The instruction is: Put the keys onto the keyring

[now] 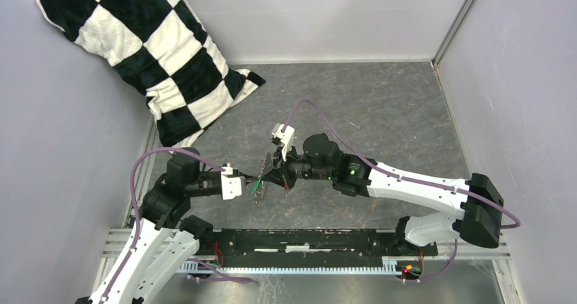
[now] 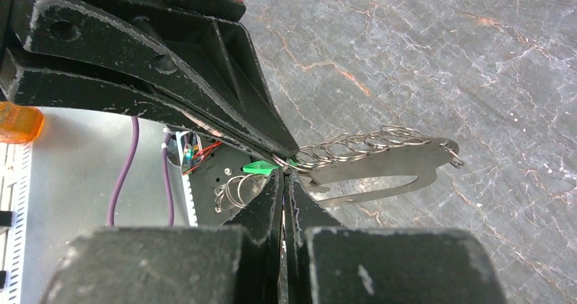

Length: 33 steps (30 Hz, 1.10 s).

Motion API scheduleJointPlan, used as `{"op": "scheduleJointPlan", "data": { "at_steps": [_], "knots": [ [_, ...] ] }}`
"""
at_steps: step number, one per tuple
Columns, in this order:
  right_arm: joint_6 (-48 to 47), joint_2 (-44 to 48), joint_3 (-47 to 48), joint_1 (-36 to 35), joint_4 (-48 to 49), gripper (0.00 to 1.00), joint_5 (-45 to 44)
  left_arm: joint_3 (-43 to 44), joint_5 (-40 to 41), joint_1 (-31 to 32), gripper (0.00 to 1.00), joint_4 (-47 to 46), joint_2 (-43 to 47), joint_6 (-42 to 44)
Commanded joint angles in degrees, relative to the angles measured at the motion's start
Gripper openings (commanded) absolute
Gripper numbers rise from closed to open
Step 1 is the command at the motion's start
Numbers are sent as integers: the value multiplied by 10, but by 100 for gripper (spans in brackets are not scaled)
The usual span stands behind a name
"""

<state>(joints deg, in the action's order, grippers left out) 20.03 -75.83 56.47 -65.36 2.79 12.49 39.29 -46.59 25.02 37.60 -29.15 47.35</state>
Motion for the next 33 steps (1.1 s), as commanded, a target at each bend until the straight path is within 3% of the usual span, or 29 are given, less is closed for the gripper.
{"op": "scheduleJointPlan", "data": {
  "at_steps": [1, 8, 20, 33],
  "knots": [
    [-9, -4, 69, -20, 52, 1, 33, 9, 18, 2, 2, -2, -7, -17],
    [-26, -10, 93, -19, 24, 1, 25, 12, 21, 3, 2, -3, -2, -22],
    [-11, -57, 148, -25, 44, 1, 87, 14, 20, 2, 2, -2, -1, -33],
    [-35, -55, 151, -45, 35, 1, 100, 27, 29, 2, 2, -3, -18, -62]
  ]
}}
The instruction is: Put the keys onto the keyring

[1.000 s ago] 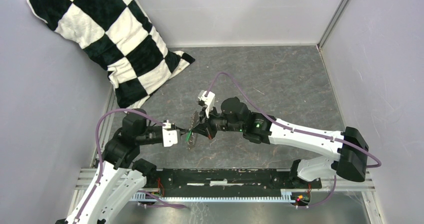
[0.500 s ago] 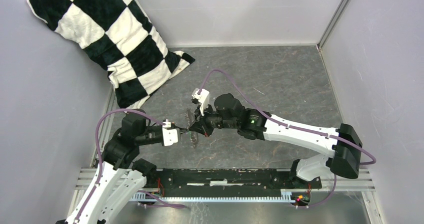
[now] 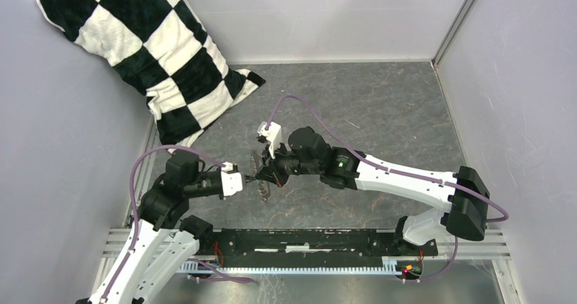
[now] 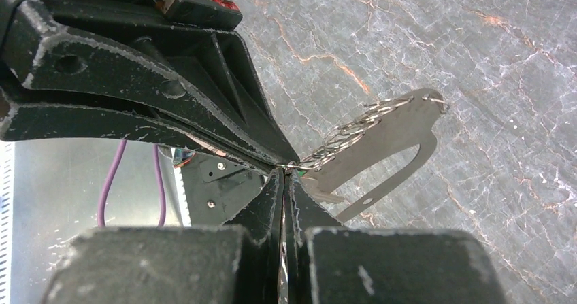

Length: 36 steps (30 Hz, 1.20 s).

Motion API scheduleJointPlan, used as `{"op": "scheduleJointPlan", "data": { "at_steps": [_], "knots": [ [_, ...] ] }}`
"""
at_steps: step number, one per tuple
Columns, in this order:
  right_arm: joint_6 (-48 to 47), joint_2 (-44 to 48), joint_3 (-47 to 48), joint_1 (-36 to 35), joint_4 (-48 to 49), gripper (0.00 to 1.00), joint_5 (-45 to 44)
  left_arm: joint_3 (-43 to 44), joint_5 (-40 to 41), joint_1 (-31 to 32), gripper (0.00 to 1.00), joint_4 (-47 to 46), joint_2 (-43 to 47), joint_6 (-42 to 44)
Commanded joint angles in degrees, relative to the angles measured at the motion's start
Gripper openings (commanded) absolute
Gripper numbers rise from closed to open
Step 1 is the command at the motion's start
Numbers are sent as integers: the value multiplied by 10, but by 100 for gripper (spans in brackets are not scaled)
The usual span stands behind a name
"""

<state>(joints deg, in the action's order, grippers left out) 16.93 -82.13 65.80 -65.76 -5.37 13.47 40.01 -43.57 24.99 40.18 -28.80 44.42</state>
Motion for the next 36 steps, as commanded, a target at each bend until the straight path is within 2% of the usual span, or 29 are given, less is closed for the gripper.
{"op": "scheduleJointPlan", "data": {
  "at_steps": [1, 11, 17, 28, 36],
  "knots": [
    [-8, 7, 59, -43, 113, 1, 90, 25, -1, 3, 2, -29, -24, -39],
    [-45, -4, 81, -56, 69, 1, 76, 43, 6, 3, 2, -34, -38, -81],
    [-61, 41, 36, -51, 55, 1, 39, 33, 18, 2, 2, -56, -13, -103],
    [-92, 53, 14, -43, -2, 1, 10, 42, 9, 2, 2, -57, -14, -117],
    [-77, 99, -42, -10, 12, 1, 21, 40, 2, 2, 2, -57, -10, -121]
  ]
}}
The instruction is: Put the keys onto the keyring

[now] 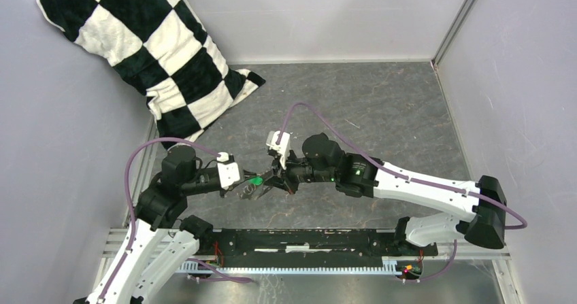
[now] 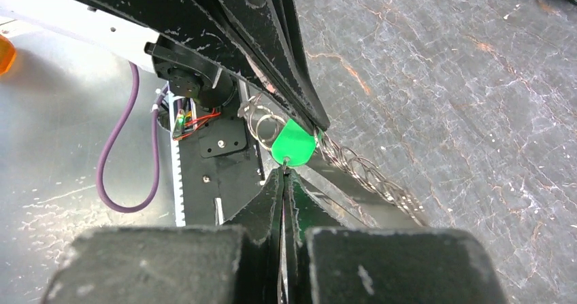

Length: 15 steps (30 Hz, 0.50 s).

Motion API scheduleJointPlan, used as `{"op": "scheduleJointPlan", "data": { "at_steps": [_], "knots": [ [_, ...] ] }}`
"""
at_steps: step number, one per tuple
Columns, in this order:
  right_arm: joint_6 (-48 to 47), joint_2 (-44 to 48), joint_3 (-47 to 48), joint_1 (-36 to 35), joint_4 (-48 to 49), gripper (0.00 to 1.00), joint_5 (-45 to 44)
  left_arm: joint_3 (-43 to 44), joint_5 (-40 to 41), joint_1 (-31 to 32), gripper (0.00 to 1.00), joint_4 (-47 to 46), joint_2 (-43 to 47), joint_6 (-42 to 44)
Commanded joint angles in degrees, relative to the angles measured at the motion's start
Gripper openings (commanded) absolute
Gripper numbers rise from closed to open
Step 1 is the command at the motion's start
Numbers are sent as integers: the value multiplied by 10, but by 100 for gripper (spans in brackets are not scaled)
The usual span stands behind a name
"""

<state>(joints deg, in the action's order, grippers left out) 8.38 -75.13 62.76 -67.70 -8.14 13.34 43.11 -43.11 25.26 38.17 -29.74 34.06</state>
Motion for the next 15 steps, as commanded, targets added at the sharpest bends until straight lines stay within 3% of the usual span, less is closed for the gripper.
{"op": "scheduleJointPlan", "data": {
  "at_steps": [1, 15],
  "knots": [
    [11, 30, -14, 11, 43, 1, 25, 9, -5, 0, 2, -37, -1, -17],
    [20, 32, -46, 28, 89, 1, 27, 4, -17, 0, 2, -36, 12, -23]
  ]
}}
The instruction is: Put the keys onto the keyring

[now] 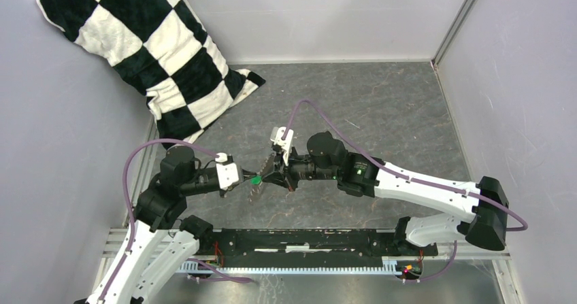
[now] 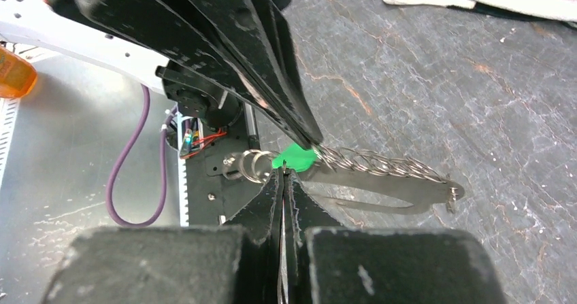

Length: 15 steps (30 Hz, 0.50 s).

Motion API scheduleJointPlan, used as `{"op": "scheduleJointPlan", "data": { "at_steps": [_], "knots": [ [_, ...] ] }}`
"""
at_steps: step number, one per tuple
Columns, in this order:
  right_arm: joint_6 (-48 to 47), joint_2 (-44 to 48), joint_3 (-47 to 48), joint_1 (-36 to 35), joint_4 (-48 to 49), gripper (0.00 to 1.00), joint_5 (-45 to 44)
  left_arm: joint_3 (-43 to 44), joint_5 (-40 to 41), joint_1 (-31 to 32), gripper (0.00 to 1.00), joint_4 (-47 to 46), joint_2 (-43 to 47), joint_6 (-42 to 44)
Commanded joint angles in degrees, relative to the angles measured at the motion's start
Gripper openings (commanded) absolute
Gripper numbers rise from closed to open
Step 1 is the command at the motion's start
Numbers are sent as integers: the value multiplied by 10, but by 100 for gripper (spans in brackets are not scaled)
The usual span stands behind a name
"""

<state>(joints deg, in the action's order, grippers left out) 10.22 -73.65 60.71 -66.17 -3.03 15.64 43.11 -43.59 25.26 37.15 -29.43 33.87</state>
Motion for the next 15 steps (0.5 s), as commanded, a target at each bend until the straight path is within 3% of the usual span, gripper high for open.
{"op": "scheduleJointPlan", "data": {
  "at_steps": [1, 6, 11, 15],
  "knots": [
    [1, 23, -35, 17, 47, 1, 8, 4, -14, 0, 2, -27, 9, -22],
    [16, 55, -74, 41, 86, 1, 38, 5, -6, 0, 2, -33, 9, -26],
    [97, 111, -136, 96, 205, 1, 126, -15, 9, 0, 2, -46, 20, -16],
    [120, 134, -149, 114, 213, 1, 168, -43, 15, 0, 2, -46, 36, 33]
  ]
}}
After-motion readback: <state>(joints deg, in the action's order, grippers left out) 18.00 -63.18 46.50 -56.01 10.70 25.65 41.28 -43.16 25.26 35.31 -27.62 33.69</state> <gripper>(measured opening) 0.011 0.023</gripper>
